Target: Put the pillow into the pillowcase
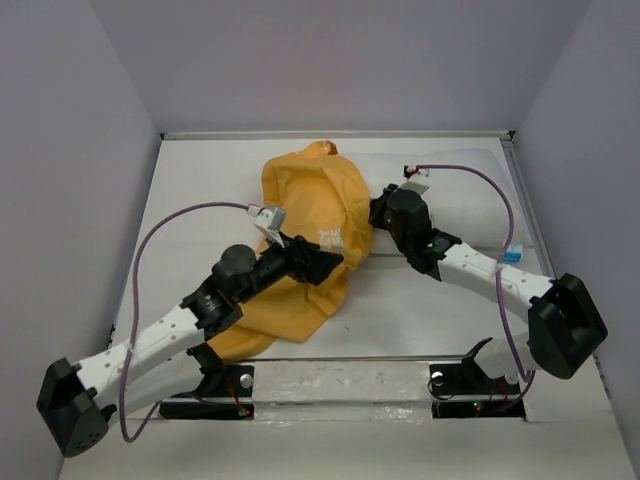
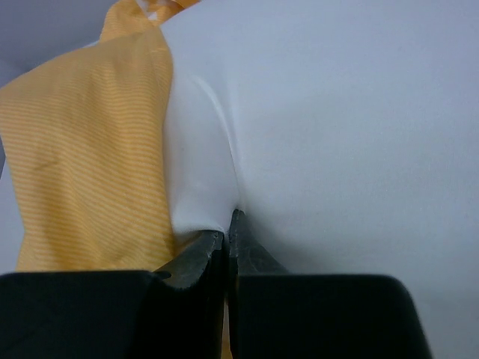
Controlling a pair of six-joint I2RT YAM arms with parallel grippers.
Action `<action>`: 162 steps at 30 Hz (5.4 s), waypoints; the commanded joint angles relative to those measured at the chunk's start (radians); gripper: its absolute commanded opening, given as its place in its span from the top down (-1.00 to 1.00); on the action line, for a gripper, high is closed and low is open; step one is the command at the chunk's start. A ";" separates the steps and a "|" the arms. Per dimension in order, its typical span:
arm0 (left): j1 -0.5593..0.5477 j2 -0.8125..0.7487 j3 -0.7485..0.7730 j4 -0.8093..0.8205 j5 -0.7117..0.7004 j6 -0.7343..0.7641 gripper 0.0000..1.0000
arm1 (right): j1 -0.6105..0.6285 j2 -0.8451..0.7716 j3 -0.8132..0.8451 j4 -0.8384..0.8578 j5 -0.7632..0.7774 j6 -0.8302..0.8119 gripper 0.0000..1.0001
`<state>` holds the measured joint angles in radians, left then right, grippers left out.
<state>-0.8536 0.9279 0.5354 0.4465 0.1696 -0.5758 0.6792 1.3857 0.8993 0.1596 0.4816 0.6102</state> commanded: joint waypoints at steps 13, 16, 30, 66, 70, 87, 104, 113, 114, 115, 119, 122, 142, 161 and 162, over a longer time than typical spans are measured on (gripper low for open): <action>0.533 0.231 -0.010 0.116 -0.038 -0.084 -0.89 | -0.087 -0.089 -0.080 0.123 -0.118 -0.007 1.00; 0.544 0.570 0.235 0.187 0.037 -0.036 -0.84 | -0.067 -0.138 -0.115 0.098 -0.121 -0.010 1.00; 0.415 1.109 1.217 -0.086 0.169 0.131 -0.68 | 0.200 -0.002 -0.004 0.035 -0.094 0.000 1.00; 0.131 0.413 0.511 -0.223 -0.200 0.309 0.45 | 0.200 -0.113 -0.068 -0.003 -0.178 0.006 1.00; 0.131 0.442 0.566 -0.187 -0.122 0.297 1.00 | 0.200 -0.080 -0.071 0.011 -0.196 0.019 1.00; 0.120 0.425 0.706 -0.238 0.234 0.152 0.02 | 0.243 0.047 0.038 0.233 -0.158 0.049 1.00; -0.094 -0.244 -0.144 -0.290 -0.350 -0.181 -0.63 | 0.002 0.134 0.280 0.098 -0.184 0.045 1.00; 0.048 0.198 -0.183 0.182 -0.506 -0.150 -0.93 | -0.017 0.104 0.297 0.061 -0.189 0.031 1.00; 0.076 0.227 -0.167 0.208 -0.515 -0.144 -0.93 | -0.017 0.098 0.293 0.061 -0.196 0.034 1.00; 0.102 0.282 -0.163 0.243 -0.513 -0.134 -0.93 | -0.017 0.093 0.291 0.060 -0.202 0.036 1.00; 0.188 0.403 -0.141 0.452 -0.504 -0.096 -0.83 | -0.017 0.088 0.283 0.058 -0.225 0.045 1.00; 0.202 0.506 -0.111 0.535 -0.504 -0.069 -0.64 | -0.017 0.082 0.274 0.061 -0.232 0.051 1.00; 0.215 0.821 0.067 0.755 -0.677 0.057 -0.73 | -0.017 -0.014 0.181 0.081 -0.319 0.060 1.00; 0.215 0.480 -0.092 0.856 0.506 -0.266 1.00 | -0.006 0.173 0.190 0.544 0.001 0.073 1.00; 0.214 0.464 -0.092 0.860 0.560 -0.291 1.00 | -0.006 0.202 0.213 0.558 0.020 0.054 1.00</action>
<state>-0.6128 1.4693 0.4210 1.1549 0.1665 -0.6891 0.6613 1.4830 0.9993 0.3931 0.3378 0.6910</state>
